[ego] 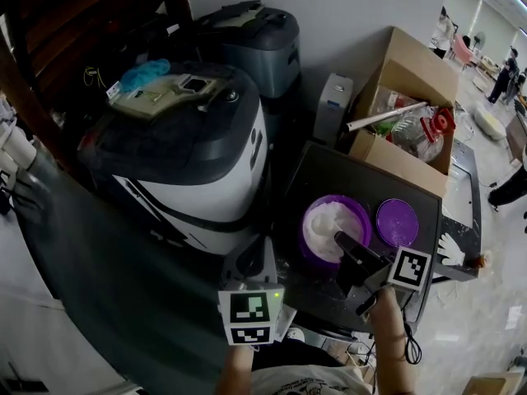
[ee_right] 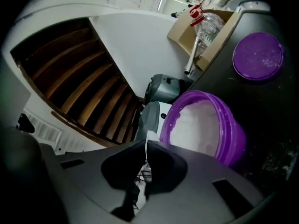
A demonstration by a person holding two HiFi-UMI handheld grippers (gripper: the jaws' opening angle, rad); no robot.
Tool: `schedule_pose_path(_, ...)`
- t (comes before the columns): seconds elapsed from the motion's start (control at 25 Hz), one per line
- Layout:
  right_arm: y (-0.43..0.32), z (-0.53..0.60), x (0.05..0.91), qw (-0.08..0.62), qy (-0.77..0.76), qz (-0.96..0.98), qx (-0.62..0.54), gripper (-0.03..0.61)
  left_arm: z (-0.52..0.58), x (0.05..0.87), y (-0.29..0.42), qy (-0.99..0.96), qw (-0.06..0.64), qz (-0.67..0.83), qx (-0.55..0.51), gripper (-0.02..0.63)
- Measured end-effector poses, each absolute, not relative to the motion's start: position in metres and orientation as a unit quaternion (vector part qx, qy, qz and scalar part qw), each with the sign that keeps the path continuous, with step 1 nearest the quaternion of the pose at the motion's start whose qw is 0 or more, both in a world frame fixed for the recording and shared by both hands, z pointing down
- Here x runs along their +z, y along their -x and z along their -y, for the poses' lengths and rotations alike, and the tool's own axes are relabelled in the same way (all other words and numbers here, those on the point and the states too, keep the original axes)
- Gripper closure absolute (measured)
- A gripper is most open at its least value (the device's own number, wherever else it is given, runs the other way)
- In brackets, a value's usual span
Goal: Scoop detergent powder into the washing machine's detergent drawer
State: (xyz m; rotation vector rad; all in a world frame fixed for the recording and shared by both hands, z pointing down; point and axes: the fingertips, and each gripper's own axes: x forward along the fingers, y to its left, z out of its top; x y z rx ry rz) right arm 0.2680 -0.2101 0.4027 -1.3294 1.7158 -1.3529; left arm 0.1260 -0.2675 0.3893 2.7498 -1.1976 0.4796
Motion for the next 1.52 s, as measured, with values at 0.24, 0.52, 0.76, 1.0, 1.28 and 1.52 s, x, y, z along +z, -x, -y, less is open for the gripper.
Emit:
schedule_pose_path(0.24, -0.260, 0.213, 0.403, 0.375, 0.462, -0.615, -0.517, 0.557, 0.268, 0.384, -0.124, -0.901, 0.052, 0.404, 0.148, 0.612)
schedule_pose_path(0.52, -0.256, 0.206, 0.402, 0.412, 0.433, -0.604, -0.527, 0.557, 0.262, 0.376, -0.118, -0.897, 0.045, 0.415, 0.143, 0.612)
schedule_pose_path(0.76, -0.244, 0.200, 0.387, 0.395, 0.420, -0.635, -0.514, 0.557, 0.251, 0.374, -0.102, -0.886, 0.045, 0.439, 0.141, 0.612)
schedule_pose_path(1.0, -0.224, 0.192, 0.376, 0.370, 0.401, -0.664, -0.511, 0.557, 0.235, 0.371, -0.075, -0.868, 0.047, 0.476, 0.134, 0.612)
schedule_pose_path(1.28, -0.193, 0.181, 0.374, 0.344, 0.368, -0.685, -0.526, 0.557, 0.210, 0.371, -0.041, -0.843, 0.051, 0.518, 0.135, 0.612)
schedule_pose_path(1.52, -0.167, 0.171, 0.378, 0.315, 0.351, -0.703, -0.532, 0.557, 0.189, 0.373, -0.011, -0.822, 0.054, 0.550, 0.136, 0.612)
